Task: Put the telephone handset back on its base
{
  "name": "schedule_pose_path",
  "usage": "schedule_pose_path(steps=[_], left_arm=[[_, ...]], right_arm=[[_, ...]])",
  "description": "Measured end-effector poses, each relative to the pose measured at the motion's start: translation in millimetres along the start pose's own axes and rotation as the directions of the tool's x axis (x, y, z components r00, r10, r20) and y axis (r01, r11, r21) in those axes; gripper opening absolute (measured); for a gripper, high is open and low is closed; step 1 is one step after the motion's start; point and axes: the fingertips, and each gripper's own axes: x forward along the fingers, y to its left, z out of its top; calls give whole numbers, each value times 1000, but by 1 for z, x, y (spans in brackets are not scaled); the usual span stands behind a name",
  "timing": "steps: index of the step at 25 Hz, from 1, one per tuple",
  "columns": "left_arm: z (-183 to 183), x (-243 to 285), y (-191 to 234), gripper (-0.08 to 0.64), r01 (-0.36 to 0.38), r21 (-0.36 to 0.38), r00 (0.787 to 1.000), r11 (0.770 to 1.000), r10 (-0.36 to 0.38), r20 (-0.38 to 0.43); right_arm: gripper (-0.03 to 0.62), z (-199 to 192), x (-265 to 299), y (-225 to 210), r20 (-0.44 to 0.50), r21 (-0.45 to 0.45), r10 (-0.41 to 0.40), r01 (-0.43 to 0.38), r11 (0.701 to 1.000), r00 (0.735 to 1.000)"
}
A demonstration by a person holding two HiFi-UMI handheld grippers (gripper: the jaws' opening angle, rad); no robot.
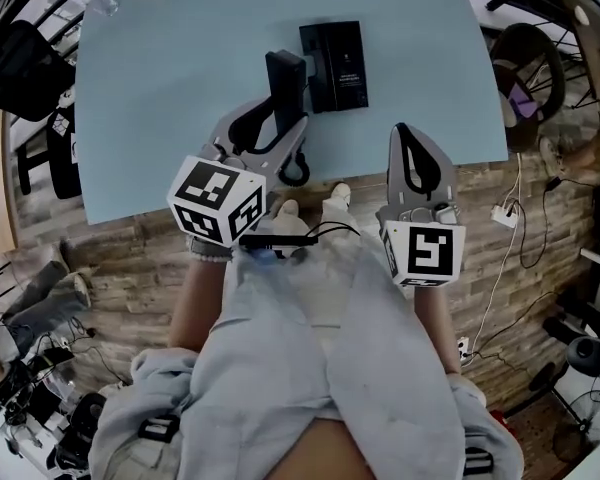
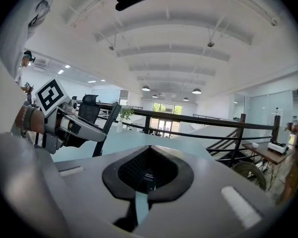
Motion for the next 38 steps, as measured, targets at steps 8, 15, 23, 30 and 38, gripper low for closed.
schedule_pose_path(steps=[8,15,23,30,38], left_arm=[[-2,25,-3,201,-51,-37,999,998,50,-18],[-6,47,2,201,-104,-71,994,992,101,-39],[-13,68,9,201,-163,-110,986,980,158,-57],[-22,90,20,201,-212,-156,975,965,199,-98],[-40,112,40,201,-262,-214,961,941,234,-151]], right_arm=[[6,-6,12,-19,-14,-11,65,-65,998,998],[6,-8,23,-34,-18,-17,107,-108,994,994],[6,-15,33,-45,-11,-6,145,-145,989,989],[6,-21,45,-55,-29,-8,175,-175,984,984],[6,-35,60,-62,-45,12,181,-181,983,982]])
